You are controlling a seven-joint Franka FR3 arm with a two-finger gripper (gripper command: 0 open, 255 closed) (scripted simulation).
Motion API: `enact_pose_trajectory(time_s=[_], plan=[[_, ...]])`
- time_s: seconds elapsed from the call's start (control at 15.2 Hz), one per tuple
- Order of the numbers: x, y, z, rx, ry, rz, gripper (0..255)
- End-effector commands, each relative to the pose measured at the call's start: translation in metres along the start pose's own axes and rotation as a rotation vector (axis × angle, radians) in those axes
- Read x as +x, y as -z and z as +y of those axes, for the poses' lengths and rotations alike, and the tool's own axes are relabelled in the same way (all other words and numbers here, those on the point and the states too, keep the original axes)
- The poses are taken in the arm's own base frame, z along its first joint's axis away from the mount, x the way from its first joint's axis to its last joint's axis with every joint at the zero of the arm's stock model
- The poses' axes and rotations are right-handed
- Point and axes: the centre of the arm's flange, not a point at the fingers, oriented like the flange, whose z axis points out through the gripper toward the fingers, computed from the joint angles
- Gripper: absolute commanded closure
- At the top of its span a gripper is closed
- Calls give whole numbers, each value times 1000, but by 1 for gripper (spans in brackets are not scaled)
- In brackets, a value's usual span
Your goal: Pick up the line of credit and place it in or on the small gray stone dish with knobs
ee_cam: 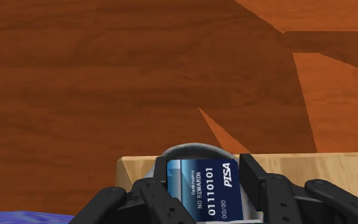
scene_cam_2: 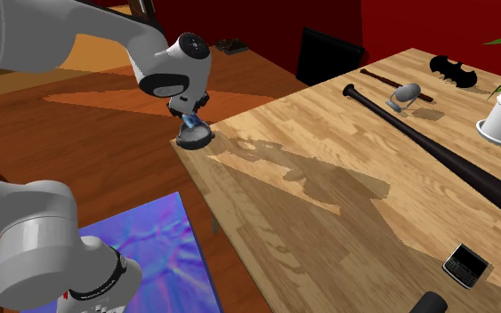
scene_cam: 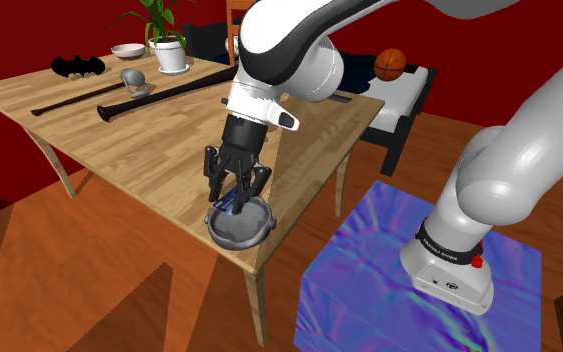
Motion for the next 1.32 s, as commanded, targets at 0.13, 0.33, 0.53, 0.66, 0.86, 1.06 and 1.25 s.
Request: enact_pose_trajectory(time_s=[0.13,0.33,0.53,0.66,0.86,1.06,1.25], plan=[[12,-18,1,0,0,0,255],[21,-31,1,0,0,0,255],[26,-38,1,0,0,0,255],[26,-38,1,0,0,0,255],[26,-38,1,0,0,0,255],[26,-38,1,0,0,0,0],[26,-38,1,0,0,0,0]])
